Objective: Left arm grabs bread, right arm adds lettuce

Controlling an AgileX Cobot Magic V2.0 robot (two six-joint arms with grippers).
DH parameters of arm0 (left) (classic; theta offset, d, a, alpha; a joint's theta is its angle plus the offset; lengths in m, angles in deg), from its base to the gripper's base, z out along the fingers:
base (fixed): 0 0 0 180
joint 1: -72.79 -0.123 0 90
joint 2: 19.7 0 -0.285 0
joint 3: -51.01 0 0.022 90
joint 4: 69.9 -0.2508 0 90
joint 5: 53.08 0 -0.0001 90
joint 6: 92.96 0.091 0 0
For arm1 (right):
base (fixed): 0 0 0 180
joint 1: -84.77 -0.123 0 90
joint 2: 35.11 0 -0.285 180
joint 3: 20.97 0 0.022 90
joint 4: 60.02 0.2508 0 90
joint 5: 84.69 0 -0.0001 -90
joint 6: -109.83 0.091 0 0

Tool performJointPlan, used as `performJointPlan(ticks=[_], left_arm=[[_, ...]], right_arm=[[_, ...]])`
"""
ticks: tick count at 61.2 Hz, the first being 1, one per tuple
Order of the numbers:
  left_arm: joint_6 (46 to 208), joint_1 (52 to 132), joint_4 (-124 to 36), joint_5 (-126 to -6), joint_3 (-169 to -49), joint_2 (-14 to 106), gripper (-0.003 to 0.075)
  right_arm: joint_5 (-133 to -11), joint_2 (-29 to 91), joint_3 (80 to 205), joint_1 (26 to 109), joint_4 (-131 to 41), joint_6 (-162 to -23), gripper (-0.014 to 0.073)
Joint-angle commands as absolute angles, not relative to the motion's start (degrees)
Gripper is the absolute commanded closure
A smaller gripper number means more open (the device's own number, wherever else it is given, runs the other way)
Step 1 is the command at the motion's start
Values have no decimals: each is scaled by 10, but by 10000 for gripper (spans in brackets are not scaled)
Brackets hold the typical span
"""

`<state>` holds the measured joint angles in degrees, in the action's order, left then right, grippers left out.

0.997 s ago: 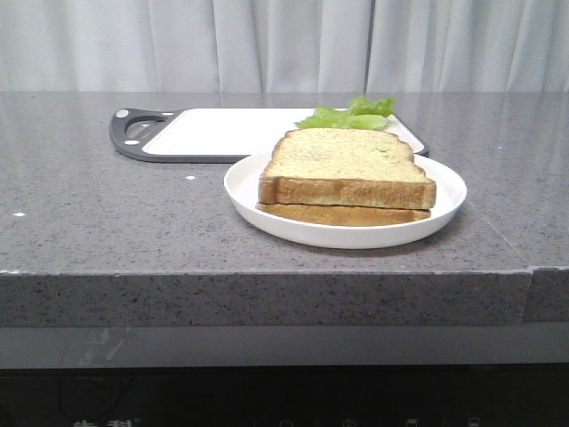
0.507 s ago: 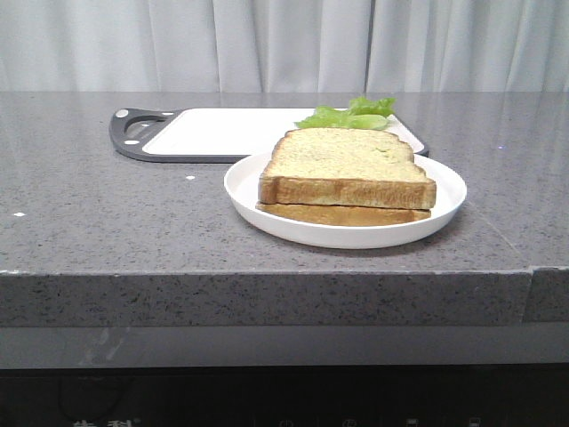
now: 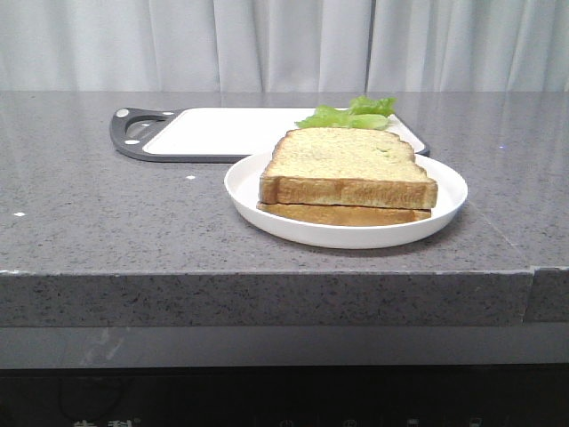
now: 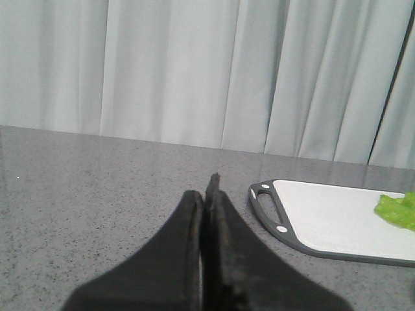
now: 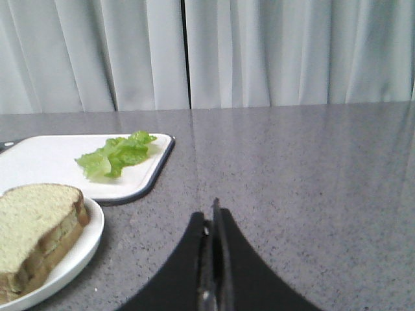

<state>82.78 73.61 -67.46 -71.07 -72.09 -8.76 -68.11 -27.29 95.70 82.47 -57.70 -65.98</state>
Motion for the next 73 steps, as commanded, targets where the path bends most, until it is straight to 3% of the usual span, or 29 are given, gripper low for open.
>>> performJointPlan(ticks=[1, 16, 43, 47, 51, 61, 67, 73], left_arm=[[829, 736, -669, -734, -797, -45, 741], [829, 736, -669, -847, -906, 55, 741], [829, 736, -654, -842, -889, 103, 739], [836, 736, -654, -855, -894, 114, 703], [845, 736, -653, -875, -904, 129, 610], [846, 736, -635, -889, -934, 170, 332], [890, 741, -581, -923, -956, 205, 315], [967, 755, -491, -972, -976, 245, 317]], right_arm=[[-662, -236, 1033, 828, -578, -664, 661], [-574, -109, 1151, 828, -578, -664, 661], [-560, 16, 1157, 828, -573, -664, 660], [-545, 22, 1160, 828, -564, -664, 649], [-525, 27, 1166, 828, -561, -664, 585], [-506, 34, 1175, 828, -561, -666, 237], [-501, 34, 1175, 828, -561, -666, 97], [-489, 34, 1175, 828, -561, -666, 94]])
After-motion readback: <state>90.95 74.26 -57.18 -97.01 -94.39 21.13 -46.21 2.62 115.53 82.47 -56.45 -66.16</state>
